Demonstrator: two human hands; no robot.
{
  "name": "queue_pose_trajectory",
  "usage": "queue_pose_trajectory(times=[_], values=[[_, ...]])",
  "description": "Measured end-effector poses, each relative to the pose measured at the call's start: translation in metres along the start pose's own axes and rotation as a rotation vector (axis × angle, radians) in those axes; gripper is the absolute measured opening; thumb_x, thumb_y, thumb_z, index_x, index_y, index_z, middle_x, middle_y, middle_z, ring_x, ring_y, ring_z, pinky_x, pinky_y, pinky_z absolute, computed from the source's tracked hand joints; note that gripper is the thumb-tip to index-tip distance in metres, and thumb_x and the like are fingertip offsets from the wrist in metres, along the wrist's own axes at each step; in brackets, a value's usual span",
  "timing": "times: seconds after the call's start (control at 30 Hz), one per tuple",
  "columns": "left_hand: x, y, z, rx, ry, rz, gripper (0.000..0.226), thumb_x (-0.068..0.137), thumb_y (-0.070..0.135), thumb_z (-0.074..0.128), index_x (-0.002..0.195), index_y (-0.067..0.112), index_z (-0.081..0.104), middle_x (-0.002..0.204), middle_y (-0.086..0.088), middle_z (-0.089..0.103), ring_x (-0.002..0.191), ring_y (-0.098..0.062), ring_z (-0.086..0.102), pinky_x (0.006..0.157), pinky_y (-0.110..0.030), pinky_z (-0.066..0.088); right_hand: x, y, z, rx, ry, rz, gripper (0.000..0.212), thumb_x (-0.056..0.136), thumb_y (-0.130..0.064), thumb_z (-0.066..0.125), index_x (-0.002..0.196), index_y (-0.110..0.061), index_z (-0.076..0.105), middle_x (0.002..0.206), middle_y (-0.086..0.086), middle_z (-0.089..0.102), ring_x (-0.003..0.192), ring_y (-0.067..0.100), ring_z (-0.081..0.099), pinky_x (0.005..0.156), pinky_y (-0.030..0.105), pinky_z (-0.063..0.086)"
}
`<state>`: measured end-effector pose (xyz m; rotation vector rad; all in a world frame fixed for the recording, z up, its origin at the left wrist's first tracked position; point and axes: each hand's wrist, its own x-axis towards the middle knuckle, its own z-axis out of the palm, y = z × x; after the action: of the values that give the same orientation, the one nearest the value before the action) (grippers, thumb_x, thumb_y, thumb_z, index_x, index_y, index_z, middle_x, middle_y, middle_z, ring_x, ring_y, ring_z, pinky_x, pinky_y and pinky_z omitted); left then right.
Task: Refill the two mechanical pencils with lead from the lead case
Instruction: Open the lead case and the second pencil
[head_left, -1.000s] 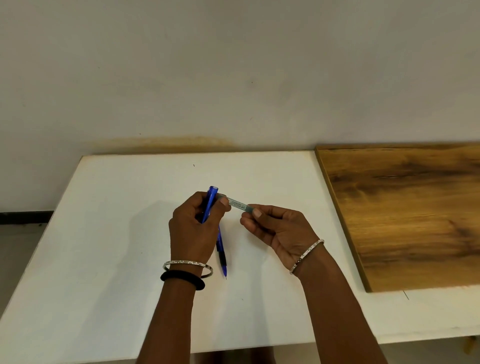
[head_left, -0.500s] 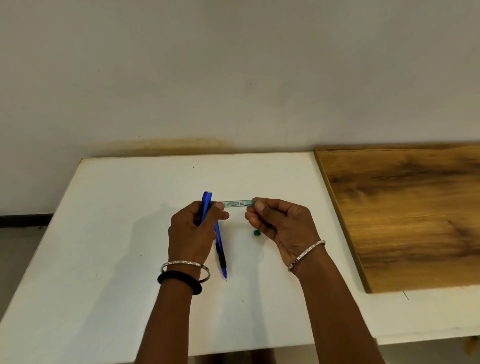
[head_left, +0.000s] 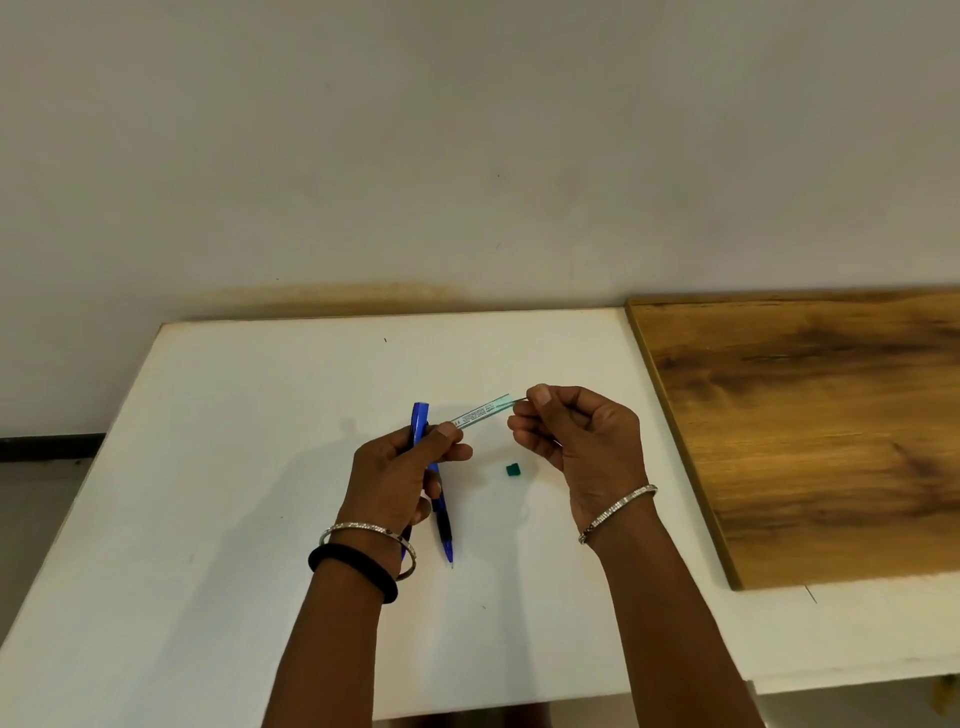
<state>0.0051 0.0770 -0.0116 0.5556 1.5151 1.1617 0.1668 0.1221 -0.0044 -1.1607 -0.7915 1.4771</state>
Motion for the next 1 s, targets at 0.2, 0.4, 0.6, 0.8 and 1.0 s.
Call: queue_pose_trajectory(times=[0.2, 0.4, 0.6, 0.8, 1.0], values=[[0.0010, -0.0029, -0.0015, -0.013, -0.034, -0.022, 0.016, 0.088, 0.025, 0.063, 0.087, 0.015, 0.075, 0.083, -0.004, 0.078, 0.039, -0.006, 0.042, 0.034, -0.015, 0.030, 0.0001, -0.0004, 0.0018, -0.009, -0.004, -0.019, 0.012, 0.088, -0.007, 0.064, 0.093, 0.002, 0.070, 0.076, 0.013, 0.075, 0.067, 0.023, 0.072, 0.060, 0.026, 0.059], [0.0022, -0.0053, -0.0031, -0.009, -0.043, -0.032, 0.015, 0.089, 0.025, 0.063, 0.084, 0.018, 0.075, 0.082, -0.004, 0.078, 0.039, -0.006, 0.041, 0.034, -0.014, 0.031, -0.0013, -0.0031, 0.0039, -0.035, -0.023, -0.073, 0.010, 0.089, -0.007, 0.063, 0.090, -0.002, 0.071, 0.075, 0.010, 0.075, 0.065, 0.020, 0.072, 0.059, 0.025, 0.059], [0.0034, -0.0067, -0.0041, -0.012, -0.046, -0.036, 0.016, 0.089, 0.026, 0.062, 0.084, 0.018, 0.076, 0.082, -0.003, 0.078, 0.040, -0.006, 0.041, 0.034, -0.014, 0.030, -0.0020, -0.0033, 0.0061, -0.075, -0.031, -0.104, 0.010, 0.089, -0.007, 0.062, 0.091, -0.003, 0.071, 0.075, 0.008, 0.075, 0.065, 0.017, 0.071, 0.060, 0.023, 0.059], [0.0037, -0.0069, -0.0050, -0.014, -0.048, -0.042, 0.016, 0.089, 0.026, 0.063, 0.084, 0.018, 0.076, 0.082, -0.003, 0.078, 0.039, -0.006, 0.041, 0.034, -0.014, 0.030, -0.0007, -0.0032, 0.0063, -0.103, 0.019, -0.142, 0.009, 0.090, -0.007, 0.062, 0.089, -0.004, 0.071, 0.076, 0.013, 0.073, 0.063, 0.017, 0.070, 0.059, 0.023, 0.058], [0.0048, -0.0074, -0.0064, -0.016, -0.043, -0.047, 0.016, 0.089, 0.024, 0.062, 0.085, 0.016, 0.075, 0.080, -0.002, 0.078, 0.037, -0.005, 0.040, 0.032, -0.013, 0.030, 0.0001, -0.0026, 0.0069, -0.063, 0.070, -0.153, 0.011, 0.092, -0.009, 0.060, 0.090, -0.002, 0.069, 0.073, 0.009, 0.073, 0.062, 0.017, 0.070, 0.058, 0.023, 0.058]])
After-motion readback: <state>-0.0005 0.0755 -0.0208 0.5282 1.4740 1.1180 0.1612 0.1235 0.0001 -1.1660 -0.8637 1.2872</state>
